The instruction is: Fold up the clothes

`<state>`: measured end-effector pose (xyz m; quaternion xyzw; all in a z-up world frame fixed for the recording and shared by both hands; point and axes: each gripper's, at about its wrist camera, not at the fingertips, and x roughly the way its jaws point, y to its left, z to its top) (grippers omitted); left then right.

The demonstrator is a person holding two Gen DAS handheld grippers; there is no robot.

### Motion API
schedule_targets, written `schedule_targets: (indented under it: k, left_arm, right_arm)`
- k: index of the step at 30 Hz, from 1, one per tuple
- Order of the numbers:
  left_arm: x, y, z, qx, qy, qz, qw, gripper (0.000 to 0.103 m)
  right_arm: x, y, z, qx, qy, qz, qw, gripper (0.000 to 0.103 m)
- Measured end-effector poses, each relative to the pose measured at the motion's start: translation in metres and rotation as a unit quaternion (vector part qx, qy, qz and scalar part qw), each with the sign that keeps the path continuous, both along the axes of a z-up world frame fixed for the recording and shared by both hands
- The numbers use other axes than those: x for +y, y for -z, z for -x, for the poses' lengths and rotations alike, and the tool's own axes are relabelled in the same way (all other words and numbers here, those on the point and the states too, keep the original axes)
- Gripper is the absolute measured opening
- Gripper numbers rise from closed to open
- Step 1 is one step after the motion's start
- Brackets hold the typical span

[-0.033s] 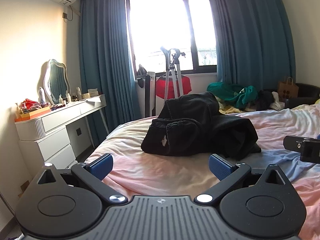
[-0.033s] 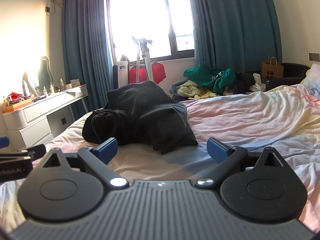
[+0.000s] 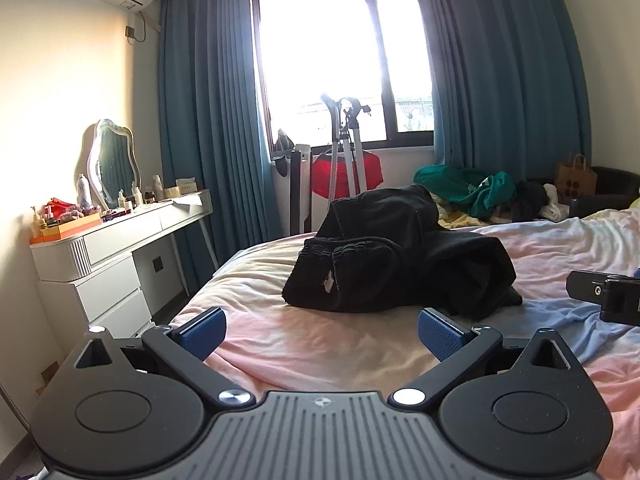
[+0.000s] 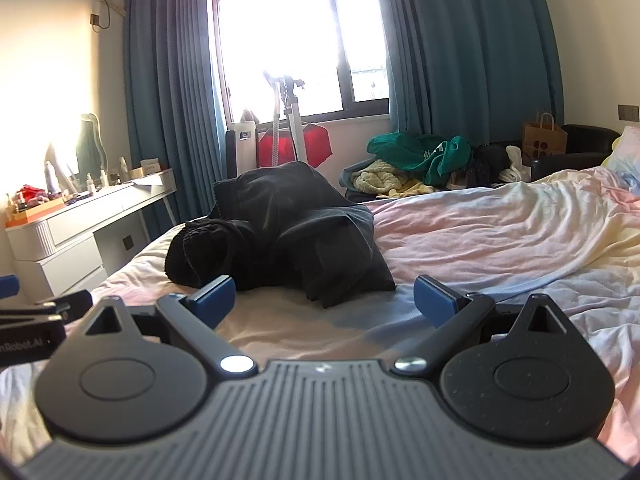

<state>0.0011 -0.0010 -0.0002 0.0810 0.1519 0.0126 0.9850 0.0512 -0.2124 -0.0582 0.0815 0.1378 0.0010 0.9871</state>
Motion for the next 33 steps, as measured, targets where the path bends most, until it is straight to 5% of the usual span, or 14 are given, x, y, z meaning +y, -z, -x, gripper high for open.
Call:
schedule_targets:
  k: [7, 33]
  left_arm:
    - [0.009, -0.001, 0.013, -0.029, 0.002, 0.022, 0.9993, 0.103]
    - [0.0, 0.011, 0.002, 0.0, 0.005, 0.007, 1.0, 0.103]
  right_arm:
    - [0.003, -0.002, 0.002, -0.018, 0.003, 0.016, 1.0, 0.098]
    - [-0.001, 0.0, -0.004, 0.002, 0.0, 0.006, 1.0, 0.098]
